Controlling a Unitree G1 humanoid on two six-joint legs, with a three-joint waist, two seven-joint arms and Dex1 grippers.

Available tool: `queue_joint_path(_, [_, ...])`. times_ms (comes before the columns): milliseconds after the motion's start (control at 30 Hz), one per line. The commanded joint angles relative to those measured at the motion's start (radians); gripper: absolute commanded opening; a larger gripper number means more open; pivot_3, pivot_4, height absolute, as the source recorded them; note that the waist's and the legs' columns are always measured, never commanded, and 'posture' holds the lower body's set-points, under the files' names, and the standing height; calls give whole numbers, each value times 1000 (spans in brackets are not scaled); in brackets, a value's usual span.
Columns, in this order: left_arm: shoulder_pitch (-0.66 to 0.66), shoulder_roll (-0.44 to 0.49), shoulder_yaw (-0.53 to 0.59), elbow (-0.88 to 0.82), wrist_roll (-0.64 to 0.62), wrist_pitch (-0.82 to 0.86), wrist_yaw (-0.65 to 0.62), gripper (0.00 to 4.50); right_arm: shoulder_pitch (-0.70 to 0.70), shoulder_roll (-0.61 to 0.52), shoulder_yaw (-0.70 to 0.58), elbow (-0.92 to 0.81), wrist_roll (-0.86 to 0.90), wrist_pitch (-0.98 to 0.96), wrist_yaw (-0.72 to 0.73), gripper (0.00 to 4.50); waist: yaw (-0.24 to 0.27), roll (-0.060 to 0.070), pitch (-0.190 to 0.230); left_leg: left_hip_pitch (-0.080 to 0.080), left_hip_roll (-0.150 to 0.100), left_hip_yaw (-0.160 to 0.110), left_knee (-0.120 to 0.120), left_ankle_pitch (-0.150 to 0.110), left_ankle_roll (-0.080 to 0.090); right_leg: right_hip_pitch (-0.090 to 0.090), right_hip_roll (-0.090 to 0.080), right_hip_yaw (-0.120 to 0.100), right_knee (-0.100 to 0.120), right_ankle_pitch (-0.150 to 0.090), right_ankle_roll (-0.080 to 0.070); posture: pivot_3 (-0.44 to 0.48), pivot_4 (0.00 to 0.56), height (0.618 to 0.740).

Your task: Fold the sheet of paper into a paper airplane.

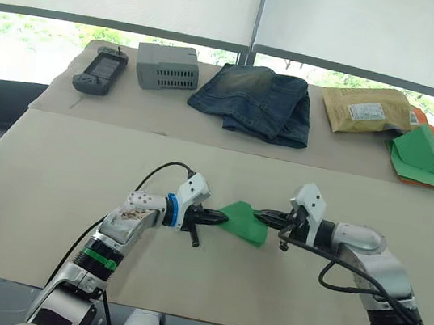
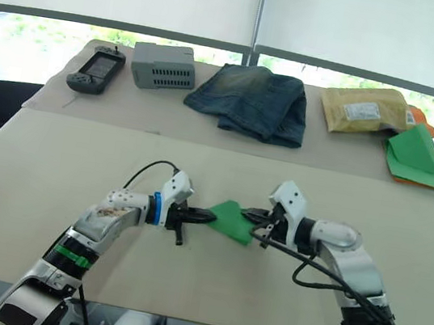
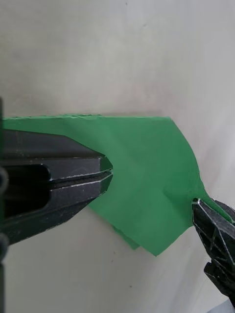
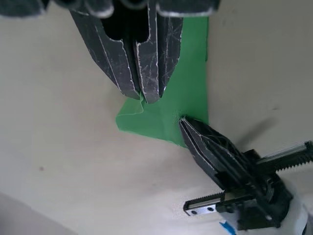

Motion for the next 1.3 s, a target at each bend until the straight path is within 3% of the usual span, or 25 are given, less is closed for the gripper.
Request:
queue_joint_path(33, [-12,-3,-9,-10,2,-2,-11,0,18,-6,-5,10,-42,-188,38,50,1,0,0,0,0,0,0,0,0,0,0,0,0,0,0,0,150,734])
queue_joint_path(433, [-9,15,-8,-15,8,4,-19,0,91,-45,38,82,-167,-547,112,50,2,0,0,1,0,0,0,0,0,1,0,0,0,0,0,0,150,734])
queue_joint_path(633, [-8,24,-10,-20,6,10,-27,0,95,-62,63,163,-275,-772,88,50,2,0,0,2,0,0,0,0,0,1,0,0,0,0,0,0,150,734])
queue_joint_path(833, [-5,35,-12,-25,6,13,-34,0,89,-97,104,276,-488,-1066,-35,50,2,0,0,2,0,1,0,0,0,2,0,1,0,0,-1,0,150,734])
queue_joint_path(1067, [-5,48,2,-41,-16,29,-51,0,83,-109,141,342,-553,-1125,-104,50,2,0,0,5,0,1,0,0,0,4,0,1,1,0,-1,0,150,734])
queue_joint_path(1300, [-110,50,176,-25,-181,99,-82,0,90,-123,173,352,-559,-1124,-123,50,1,0,0,5,0,1,0,0,0,4,0,1,2,1,-2,0,150,734])
